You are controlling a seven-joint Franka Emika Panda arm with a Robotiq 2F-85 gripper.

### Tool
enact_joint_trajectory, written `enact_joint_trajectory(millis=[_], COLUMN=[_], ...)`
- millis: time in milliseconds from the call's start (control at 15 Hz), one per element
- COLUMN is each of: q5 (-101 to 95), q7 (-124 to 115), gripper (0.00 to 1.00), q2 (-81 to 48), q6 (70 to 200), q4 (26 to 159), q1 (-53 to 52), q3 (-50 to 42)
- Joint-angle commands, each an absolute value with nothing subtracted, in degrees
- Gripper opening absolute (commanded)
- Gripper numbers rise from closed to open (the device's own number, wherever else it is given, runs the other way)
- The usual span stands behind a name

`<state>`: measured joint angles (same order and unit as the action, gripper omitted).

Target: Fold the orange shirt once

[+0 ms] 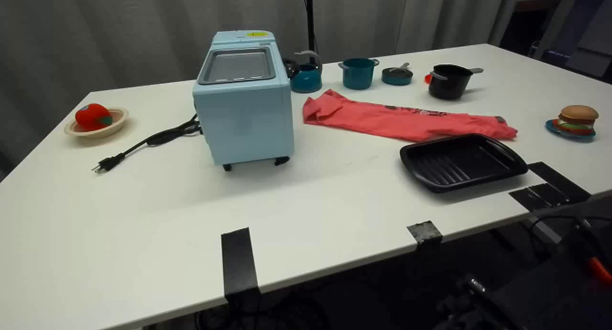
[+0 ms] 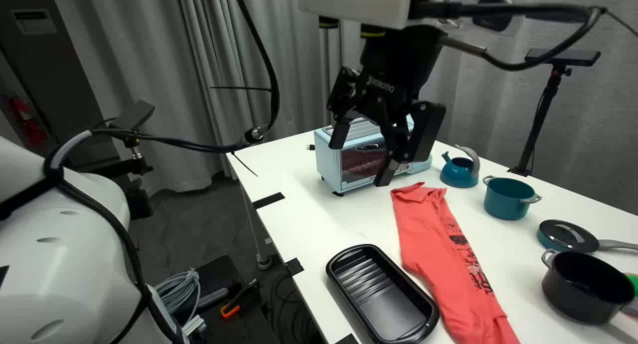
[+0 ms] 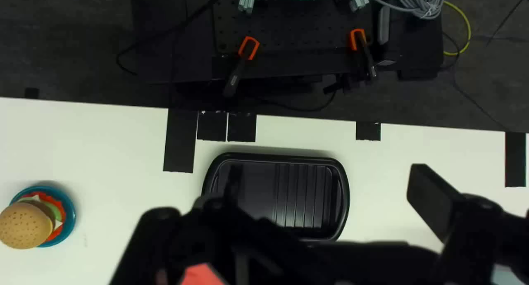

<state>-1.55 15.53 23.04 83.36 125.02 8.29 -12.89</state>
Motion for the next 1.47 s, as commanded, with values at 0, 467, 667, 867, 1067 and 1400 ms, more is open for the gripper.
enact_joint_trajectory(millis=[0,467,667,867,1067,1400], q5=[-1.6,-1.6,-1.6,-1.6,-1.2,-1.0], q7=[15.5,15.5,15.5,15.6,16.4,17.2], gripper=[1.00,1.00,1.00,1.00,1.00,1.00], q2=[22.9,23.0,22.9,22.7,21.6,18.5], q6=[83.3,83.3,83.3,83.6,84.3,90.5], q4=[124.9,124.9,124.9,124.7,123.3,122.4], q1=[8.2,8.2,8.2,8.3,8.3,8.4], q3=[-12.9,-12.9,-12.9,-13.0,-13.5,-14.3])
